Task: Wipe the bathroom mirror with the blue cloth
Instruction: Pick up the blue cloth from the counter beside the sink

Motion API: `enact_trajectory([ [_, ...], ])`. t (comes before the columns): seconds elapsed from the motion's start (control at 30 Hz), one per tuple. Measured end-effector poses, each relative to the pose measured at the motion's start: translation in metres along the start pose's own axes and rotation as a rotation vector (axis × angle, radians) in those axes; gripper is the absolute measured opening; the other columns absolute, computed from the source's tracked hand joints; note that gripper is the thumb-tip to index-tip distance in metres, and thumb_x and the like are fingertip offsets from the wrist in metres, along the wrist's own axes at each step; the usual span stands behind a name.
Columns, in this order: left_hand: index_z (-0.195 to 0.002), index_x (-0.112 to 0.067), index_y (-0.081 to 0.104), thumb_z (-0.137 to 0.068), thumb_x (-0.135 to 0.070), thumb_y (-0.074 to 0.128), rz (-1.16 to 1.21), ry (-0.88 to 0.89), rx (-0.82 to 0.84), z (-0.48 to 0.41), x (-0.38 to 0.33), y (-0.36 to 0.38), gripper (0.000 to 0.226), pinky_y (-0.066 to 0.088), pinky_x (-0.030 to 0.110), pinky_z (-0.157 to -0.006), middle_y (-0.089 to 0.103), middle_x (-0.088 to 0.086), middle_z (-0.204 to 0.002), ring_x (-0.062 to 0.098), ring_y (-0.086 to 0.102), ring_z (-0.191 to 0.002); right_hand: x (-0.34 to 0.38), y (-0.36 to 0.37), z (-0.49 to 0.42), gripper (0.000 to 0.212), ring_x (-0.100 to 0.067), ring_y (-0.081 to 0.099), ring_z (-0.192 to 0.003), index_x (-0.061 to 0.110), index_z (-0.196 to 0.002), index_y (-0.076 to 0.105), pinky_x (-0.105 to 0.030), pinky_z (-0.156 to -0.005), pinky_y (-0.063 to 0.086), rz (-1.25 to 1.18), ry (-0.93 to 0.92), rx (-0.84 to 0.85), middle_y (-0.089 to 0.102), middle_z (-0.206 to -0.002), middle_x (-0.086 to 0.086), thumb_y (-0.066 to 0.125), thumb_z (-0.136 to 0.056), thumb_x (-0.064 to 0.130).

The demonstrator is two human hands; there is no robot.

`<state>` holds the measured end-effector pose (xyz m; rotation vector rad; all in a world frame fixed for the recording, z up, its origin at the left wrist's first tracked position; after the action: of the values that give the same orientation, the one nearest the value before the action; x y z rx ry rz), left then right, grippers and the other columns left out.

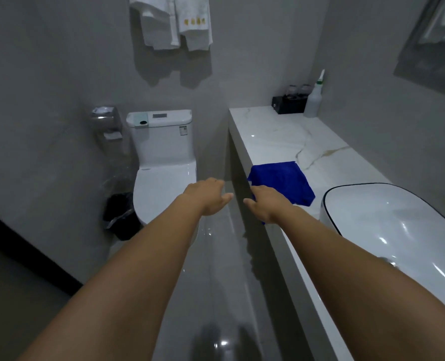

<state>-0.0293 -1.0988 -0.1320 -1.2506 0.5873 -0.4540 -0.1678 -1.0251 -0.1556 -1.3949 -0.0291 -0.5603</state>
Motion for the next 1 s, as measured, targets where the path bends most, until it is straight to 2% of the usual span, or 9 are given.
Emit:
enact_trajectory([
  [0.13,-0.145,-0.015,0.024,-0.095,-0.049,0.033,-0.006,0.059,0.043,-0.050,0.012,-0.003,0.061,0.032,0.044,-0.108,0.027,0.008,-0.153,0.028,0.032,-0.136,0.000,0.001,-0.042,0.041,-0.024,0.055,-0.110,0.010,-0.131,0.044,-0.037,-0.094,0.045,-0.005,0.028,0.001,0.054,-0.126,-0.012,0.040,-0.098,0.033],
  [0.27,-0.145,-0.014,0.024,-0.096,-0.047,0.033,0.005,0.138,0.058,-0.103,0.009,-0.003,0.060,0.033,0.043,-0.107,0.028,0.009,-0.152,0.028,0.032,-0.136,-0.020,0.002,-0.087,0.032,-0.018,0.053,-0.094,0.011,-0.119,0.050,-0.033,-0.087,0.044,-0.012,0.082,-0.008,0.057,-0.117,-0.009,0.040,-0.097,0.033],
  [0.4,-0.142,-0.013,0.029,-0.096,-0.046,0.033,-0.002,0.191,0.103,-0.163,0.002,0.002,0.057,0.035,0.041,-0.103,0.034,0.010,-0.149,0.027,0.037,-0.132,-0.051,-0.001,-0.133,0.037,-0.022,0.053,-0.111,0.011,-0.128,0.046,-0.034,-0.093,0.042,-0.023,0.161,0.021,0.053,-0.129,-0.008,0.039,-0.098,0.033],
  [0.53,-0.131,-0.013,0.042,-0.096,-0.042,0.032,-0.008,0.227,0.119,-0.231,-0.010,0.004,0.047,0.041,0.042,-0.095,0.045,0.010,-0.138,0.027,0.048,-0.120,-0.077,-0.015,-0.184,0.048,-0.025,0.039,-0.131,0.010,-0.141,0.034,-0.035,-0.105,0.033,-0.002,0.206,0.020,0.039,-0.145,-0.008,0.036,-0.100,0.035],
  [0.63,-0.108,-0.011,0.048,-0.096,-0.038,0.033,-0.039,0.286,0.156,-0.285,-0.026,0.007,0.033,0.043,0.039,-0.081,0.054,0.009,-0.121,0.025,0.054,-0.100,-0.101,-0.024,-0.224,0.049,-0.024,0.036,-0.134,0.009,-0.142,0.032,-0.035,-0.107,0.032,-0.014,0.221,0.044,0.037,-0.148,-0.008,0.035,-0.100,0.035],
  [0.7,-0.099,-0.012,0.046,-0.096,-0.036,0.033,-0.053,0.321,0.173,-0.315,-0.038,0.007,0.028,0.041,0.038,-0.077,0.055,0.008,-0.117,0.024,0.053,-0.094,-0.120,-0.031,-0.249,0.051,-0.023,0.035,-0.135,0.010,-0.143,0.031,-0.034,-0.107,0.032,-0.021,0.257,0.052,0.035,-0.149,-0.007,0.035,-0.100,0.036],
  [0.9,-0.107,-0.009,0.048,-0.095,-0.038,0.035,-0.061,0.411,0.276,-0.388,-0.060,0.023,0.034,0.043,0.038,-0.078,0.054,0.010,-0.116,0.023,0.051,-0.090,-0.172,-0.039,-0.295,0.054,-0.023,0.030,-0.138,0.010,-0.146,0.024,-0.034,-0.108,0.029,-0.074,0.366,0.081,0.027,-0.153,-0.006,0.035,-0.099,0.036],
  [1.0,-0.108,-0.010,0.049,-0.095,-0.040,0.036,-0.095,0.454,0.312,-0.421,-0.067,0.035,0.035,0.045,0.040,-0.083,0.055,0.008,-0.116,0.026,0.055,-0.096,-0.195,-0.035,-0.309,0.044,-0.023,0.046,-0.121,0.008,-0.132,0.041,-0.034,-0.096,0.039,-0.101,0.429,0.079,0.045,-0.138,-0.008,0.036,-0.099,0.035],
])
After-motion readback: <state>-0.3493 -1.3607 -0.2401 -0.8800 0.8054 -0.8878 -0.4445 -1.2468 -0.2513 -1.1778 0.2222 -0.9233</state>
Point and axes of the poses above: each hand's wrist, its own z-axis away from the middle knuckle, its own y-axis out of the palm, x = y × z, the point moved 1 cm from there along -z, towards the middle knuckle
